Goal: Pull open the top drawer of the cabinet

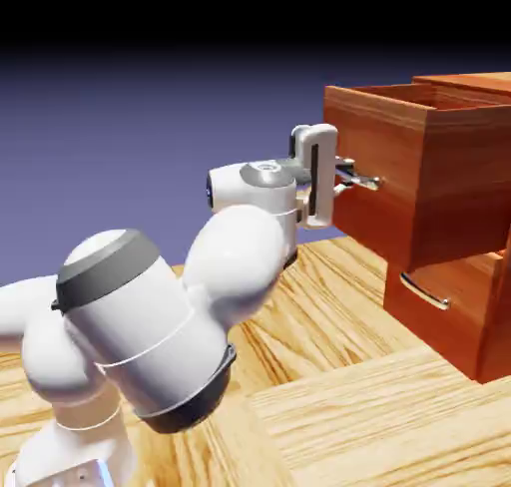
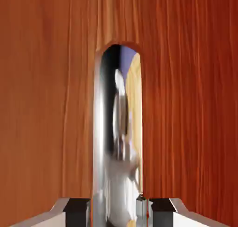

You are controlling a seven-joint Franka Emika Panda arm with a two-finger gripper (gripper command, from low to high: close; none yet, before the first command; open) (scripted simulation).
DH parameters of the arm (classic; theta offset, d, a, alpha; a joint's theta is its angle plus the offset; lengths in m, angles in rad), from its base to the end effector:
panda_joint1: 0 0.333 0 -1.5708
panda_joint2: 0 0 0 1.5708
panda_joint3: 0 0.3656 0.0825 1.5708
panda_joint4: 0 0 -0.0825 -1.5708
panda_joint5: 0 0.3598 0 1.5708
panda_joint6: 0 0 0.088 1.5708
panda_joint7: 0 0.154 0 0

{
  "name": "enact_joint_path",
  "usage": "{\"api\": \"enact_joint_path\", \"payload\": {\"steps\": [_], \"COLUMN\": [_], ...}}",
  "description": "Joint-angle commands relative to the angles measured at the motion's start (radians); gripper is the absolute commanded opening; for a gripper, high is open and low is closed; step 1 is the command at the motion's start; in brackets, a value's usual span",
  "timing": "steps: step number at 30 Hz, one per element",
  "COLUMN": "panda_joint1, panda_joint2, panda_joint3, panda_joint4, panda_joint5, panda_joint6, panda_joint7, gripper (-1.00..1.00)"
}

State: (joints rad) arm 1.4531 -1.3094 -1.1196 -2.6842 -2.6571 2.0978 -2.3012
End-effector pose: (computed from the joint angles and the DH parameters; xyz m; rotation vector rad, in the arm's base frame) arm 0.4310 0.0140 0.4820 -0.6133 1.4787 -0.6140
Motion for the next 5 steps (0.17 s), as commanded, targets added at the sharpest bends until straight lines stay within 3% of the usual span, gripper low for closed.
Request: {"api": "enact_joint_path", "payload": {"steps": [1,2,5], "panda_joint1": [-0.023,-0.023,-0.085], "panda_joint2": [-0.011,-0.011,-0.045], "panda_joint3": [0.018,0.018,0.068], "panda_joint4": [-0.029,-0.029,-0.101], "panda_joint5": [0.016,0.016,0.055], "panda_joint6": [-0.006,-0.006,-0.015], "panda_joint7": [-0.005,-0.005,-0.015], "gripper": [-1.0,1.0,1.0]}}
